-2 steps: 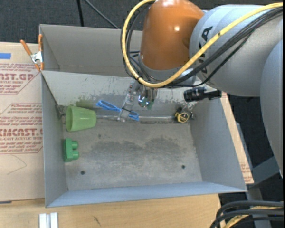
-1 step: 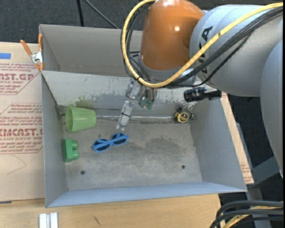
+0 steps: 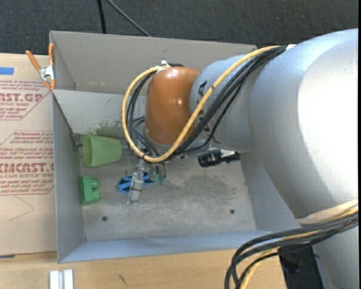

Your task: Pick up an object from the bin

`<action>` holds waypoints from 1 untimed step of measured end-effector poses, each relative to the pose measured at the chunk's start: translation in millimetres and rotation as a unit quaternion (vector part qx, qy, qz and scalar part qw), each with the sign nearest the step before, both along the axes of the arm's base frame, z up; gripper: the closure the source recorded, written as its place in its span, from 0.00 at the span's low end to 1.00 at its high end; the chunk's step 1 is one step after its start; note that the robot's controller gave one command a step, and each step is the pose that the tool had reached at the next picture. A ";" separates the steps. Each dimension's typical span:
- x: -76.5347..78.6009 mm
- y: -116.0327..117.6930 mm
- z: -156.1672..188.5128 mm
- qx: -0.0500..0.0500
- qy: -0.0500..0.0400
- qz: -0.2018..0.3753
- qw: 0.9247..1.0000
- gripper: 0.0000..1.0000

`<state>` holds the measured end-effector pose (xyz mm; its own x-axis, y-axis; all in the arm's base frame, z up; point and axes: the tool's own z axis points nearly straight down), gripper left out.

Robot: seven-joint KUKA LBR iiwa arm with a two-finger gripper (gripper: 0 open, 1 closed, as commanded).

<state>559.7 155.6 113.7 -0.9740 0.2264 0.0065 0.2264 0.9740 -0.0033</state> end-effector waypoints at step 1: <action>12.0 14.1 -34.0 0.001 -0.003 -0.028 1.000 0.00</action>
Offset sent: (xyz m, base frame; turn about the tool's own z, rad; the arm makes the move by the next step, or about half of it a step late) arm 0.0125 0.0129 -0.0315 0.0571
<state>571.7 169.7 79.7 -0.9598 0.2806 0.0015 0.2806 0.9598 0.0003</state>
